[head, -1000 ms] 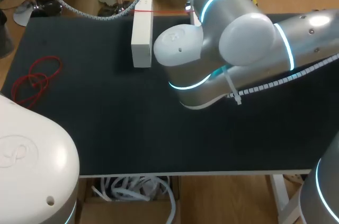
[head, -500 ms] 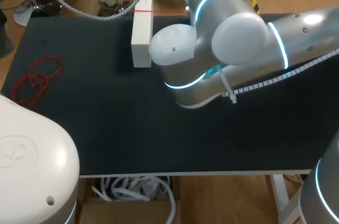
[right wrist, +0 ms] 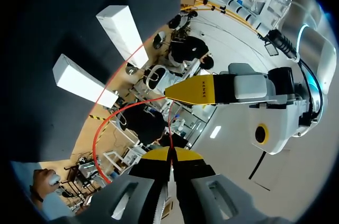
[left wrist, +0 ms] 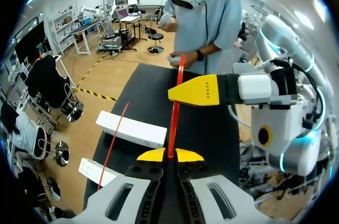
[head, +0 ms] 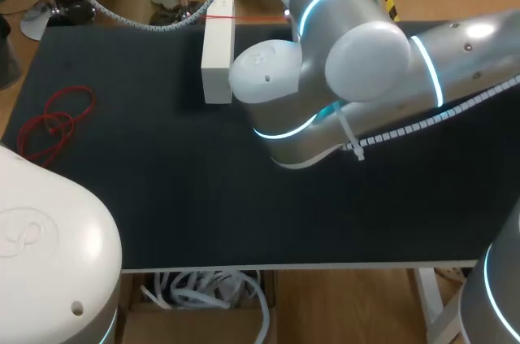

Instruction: Grab the tape and strap the tape.

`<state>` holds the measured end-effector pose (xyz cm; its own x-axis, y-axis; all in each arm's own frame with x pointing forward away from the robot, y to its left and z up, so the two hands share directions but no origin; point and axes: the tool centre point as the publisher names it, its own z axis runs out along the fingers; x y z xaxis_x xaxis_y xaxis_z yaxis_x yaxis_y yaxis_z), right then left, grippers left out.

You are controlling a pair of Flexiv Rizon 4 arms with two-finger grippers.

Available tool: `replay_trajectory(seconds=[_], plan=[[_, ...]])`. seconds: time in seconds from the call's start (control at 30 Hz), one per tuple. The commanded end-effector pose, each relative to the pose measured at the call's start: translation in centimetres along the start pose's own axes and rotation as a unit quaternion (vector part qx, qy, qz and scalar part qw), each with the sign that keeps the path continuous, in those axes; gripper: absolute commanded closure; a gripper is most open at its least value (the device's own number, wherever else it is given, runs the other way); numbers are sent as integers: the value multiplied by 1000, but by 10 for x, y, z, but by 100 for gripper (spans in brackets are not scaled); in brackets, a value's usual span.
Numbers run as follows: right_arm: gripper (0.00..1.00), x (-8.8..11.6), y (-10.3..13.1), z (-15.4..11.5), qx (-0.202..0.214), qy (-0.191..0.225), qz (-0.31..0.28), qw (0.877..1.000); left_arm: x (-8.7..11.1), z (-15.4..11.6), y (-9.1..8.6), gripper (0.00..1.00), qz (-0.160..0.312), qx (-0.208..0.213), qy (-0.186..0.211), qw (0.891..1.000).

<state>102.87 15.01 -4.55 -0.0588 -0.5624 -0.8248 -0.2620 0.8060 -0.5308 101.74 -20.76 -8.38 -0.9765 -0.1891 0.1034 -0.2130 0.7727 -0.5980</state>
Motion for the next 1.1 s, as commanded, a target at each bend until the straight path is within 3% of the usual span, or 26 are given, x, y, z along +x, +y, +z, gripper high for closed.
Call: replay_trajectory(seconds=[0.03,1.1], plan=[[100,-1,-3,-1,-4,3,-3,1000,1,0,1,100,0,0,-1,1000],[100,-1,-7,-2,-11,7,-5,1000,1,0,1,100,0,0,-1,1000]])
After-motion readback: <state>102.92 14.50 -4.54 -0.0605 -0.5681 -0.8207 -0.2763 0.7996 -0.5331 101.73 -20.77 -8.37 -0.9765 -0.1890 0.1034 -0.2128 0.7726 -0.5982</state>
